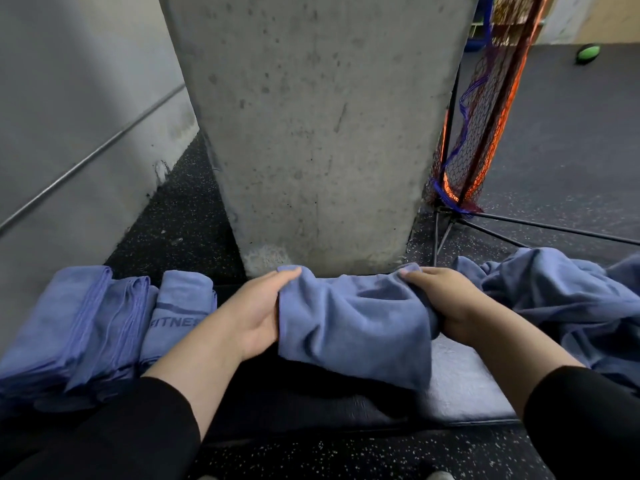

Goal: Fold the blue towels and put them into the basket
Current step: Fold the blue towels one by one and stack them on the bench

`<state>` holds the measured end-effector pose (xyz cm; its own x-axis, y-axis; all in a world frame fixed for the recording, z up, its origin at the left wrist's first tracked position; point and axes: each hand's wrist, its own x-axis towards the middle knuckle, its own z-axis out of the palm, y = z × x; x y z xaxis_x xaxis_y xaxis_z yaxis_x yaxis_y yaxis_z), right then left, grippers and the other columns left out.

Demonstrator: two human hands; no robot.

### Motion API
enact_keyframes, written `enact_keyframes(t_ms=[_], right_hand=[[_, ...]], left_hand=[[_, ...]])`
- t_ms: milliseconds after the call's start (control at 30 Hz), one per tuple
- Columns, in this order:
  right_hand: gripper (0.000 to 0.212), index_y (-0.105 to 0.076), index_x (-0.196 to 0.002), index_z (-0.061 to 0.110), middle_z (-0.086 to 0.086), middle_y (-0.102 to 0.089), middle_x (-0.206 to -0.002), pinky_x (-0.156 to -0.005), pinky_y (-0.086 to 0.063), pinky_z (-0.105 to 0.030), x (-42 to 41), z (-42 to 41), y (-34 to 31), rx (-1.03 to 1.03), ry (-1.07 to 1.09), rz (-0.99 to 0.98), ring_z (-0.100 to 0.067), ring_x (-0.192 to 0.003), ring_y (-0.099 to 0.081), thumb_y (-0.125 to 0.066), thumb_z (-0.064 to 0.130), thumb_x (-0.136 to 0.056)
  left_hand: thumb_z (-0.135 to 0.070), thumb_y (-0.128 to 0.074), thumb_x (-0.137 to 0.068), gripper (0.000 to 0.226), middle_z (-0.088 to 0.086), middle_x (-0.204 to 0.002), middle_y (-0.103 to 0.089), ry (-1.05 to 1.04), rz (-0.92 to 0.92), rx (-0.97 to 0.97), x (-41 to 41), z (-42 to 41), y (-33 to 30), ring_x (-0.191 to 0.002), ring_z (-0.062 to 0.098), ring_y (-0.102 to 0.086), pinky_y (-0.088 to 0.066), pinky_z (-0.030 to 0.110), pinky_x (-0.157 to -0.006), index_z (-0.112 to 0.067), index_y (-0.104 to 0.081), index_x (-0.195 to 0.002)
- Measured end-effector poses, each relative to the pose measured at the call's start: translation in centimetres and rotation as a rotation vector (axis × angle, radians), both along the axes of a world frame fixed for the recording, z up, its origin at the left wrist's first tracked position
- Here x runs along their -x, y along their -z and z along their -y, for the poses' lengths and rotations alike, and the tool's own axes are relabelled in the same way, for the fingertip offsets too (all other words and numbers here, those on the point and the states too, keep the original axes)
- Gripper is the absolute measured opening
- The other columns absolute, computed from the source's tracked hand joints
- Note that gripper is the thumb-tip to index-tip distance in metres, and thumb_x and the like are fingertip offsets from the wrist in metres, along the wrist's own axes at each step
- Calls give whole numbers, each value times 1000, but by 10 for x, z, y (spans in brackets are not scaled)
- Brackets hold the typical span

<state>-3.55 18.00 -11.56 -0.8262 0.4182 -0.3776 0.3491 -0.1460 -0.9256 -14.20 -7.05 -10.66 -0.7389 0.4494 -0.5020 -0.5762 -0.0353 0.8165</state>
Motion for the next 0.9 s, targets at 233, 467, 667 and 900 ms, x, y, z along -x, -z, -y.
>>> enact_keyframes(t_ms=[233,467,667,900], right_hand=[[25,-67,-114,-4,-24,-70,-109,-81,-56,-38,-8,-5,1,177,-151,-9,-31,-95,-68,-61,11,-95],[11,-63,-81,6,-14,-67,-76,-66,-45,-29,-16,-10,8,-242,-71,110,-18,-70,-58,-65,6,-92],[12,-64,-80,4,-9,-61,-74,-64,-37,-30,-38,-12,31,-427,-39,236,-19,-70,-51,-65,8,-91],[32,-42,-113,15,-12,-59,-101,-71,-38,-37,-73,16,57,-1028,-114,326,-37,-99,-61,-65,26,-93]], left_hand=[[-14,-54,-101,25,16,-114,-74,-46,-61,8,-3,1,8,-111,30,-69,-55,39,-87,-14,-66,-123],[4,-46,-95,37,12,-107,-76,-99,-168,192,-6,6,21,-103,29,-71,-57,43,-90,-17,-68,-116],[1,-43,-96,45,1,-110,-70,-27,-287,440,-29,25,28,-99,21,-69,-59,42,-87,-27,-59,-127],[-13,-59,-94,71,4,-115,-67,68,-487,658,-50,44,63,-97,18,-66,-52,31,-78,-31,-29,-155]])
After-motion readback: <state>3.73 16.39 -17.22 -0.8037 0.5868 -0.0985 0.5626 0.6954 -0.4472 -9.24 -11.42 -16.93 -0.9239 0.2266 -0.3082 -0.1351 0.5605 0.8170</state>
